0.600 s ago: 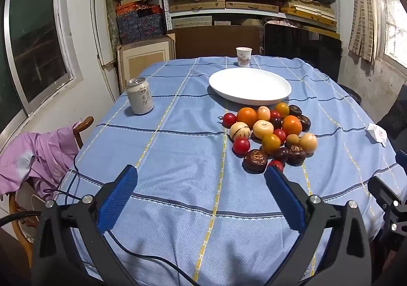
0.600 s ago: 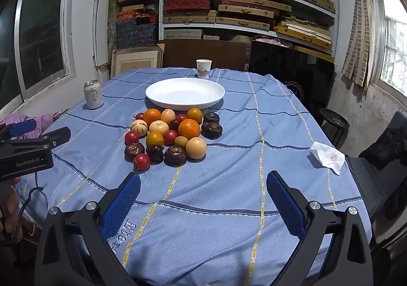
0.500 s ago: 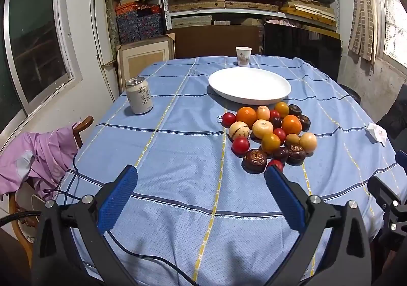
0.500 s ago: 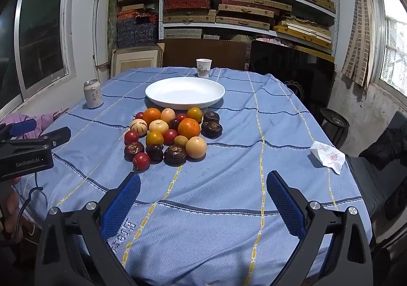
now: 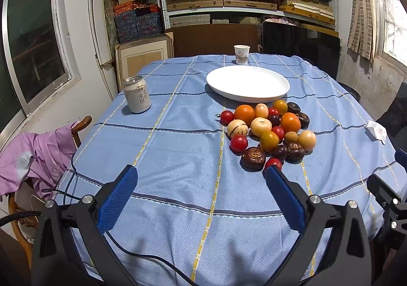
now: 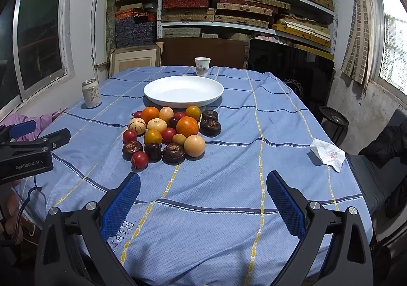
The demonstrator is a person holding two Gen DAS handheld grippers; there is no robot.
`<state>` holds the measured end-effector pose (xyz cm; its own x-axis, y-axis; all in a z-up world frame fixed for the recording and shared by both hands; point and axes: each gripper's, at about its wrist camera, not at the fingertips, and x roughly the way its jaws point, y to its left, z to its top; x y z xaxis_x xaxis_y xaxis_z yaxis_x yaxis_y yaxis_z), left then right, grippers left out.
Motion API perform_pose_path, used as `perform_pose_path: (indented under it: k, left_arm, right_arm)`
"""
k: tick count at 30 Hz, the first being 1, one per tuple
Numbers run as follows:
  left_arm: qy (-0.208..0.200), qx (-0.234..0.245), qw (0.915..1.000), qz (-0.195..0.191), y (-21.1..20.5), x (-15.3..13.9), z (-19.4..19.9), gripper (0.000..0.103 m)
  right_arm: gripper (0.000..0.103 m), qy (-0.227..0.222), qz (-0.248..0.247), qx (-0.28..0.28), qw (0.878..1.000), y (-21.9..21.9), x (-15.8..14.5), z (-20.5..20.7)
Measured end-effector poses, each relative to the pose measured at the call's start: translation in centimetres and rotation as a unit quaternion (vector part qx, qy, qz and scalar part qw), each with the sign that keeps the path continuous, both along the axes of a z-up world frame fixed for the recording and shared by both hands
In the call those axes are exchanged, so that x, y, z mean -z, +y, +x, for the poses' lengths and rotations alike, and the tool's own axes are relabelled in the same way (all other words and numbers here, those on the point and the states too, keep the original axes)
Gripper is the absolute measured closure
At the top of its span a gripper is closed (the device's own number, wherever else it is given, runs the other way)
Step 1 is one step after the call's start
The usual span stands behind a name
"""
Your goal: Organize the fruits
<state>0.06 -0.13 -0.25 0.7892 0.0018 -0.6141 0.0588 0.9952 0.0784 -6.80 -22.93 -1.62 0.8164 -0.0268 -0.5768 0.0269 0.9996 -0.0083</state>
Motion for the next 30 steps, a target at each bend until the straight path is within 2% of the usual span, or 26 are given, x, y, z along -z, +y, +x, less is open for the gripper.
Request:
perform_pose_path:
  k: [9, 16, 20, 23, 25, 27, 30]
  left_arm:
    - [0.0, 0.001, 1.0, 0.003, 0.0, 0.0, 0.0, 0.004]
    - [0.006, 0.006, 1.0, 0.004, -0.7, 1.6, -0.3, 0.004]
    - [0.052, 0.05, 0.9972, 0.02, -2.9, 4.1, 2.9, 0.004]
    - [0.085, 0.052, 0.9944, 0.035, -3.5, 5.8, 5.0, 0.004]
    - [0.115, 0.062, 0.9912, 0.016, -3.8, 6.8, 6.3, 0.004]
    - [0.101, 0.083, 0.9914, -0.009, -4.9, 7.1, 6.8, 0.004]
    - [0.093, 0.105, 0.99, 0.013, -7.6, 7.7, 6.8, 0.004]
  right_arm:
    - [0.003, 0.002, 0.0, 0.001, 1.0, 0.0, 0.1, 0.1]
    - [0.003, 0.005, 0.001, -0.001, 1.0, 0.0, 0.7, 0.3]
    - [0.003, 0.016, 0.002, -0.003, 1.0, -0.1, 1.2, 0.9]
    - [0.003, 0.023, -0.001, -0.002, 1.0, -0.4, 1.7, 1.4]
    - [0.003, 0.028, -0.001, 0.0, 1.0, -0.8, 2.0, 1.7]
    - [0.003, 0.032, 0.003, 0.007, 0.999, -1.4, 2.3, 2.2]
    - [0.003, 0.043, 0.01, 0.015, 0.999, -2.1, 2.9, 3.0]
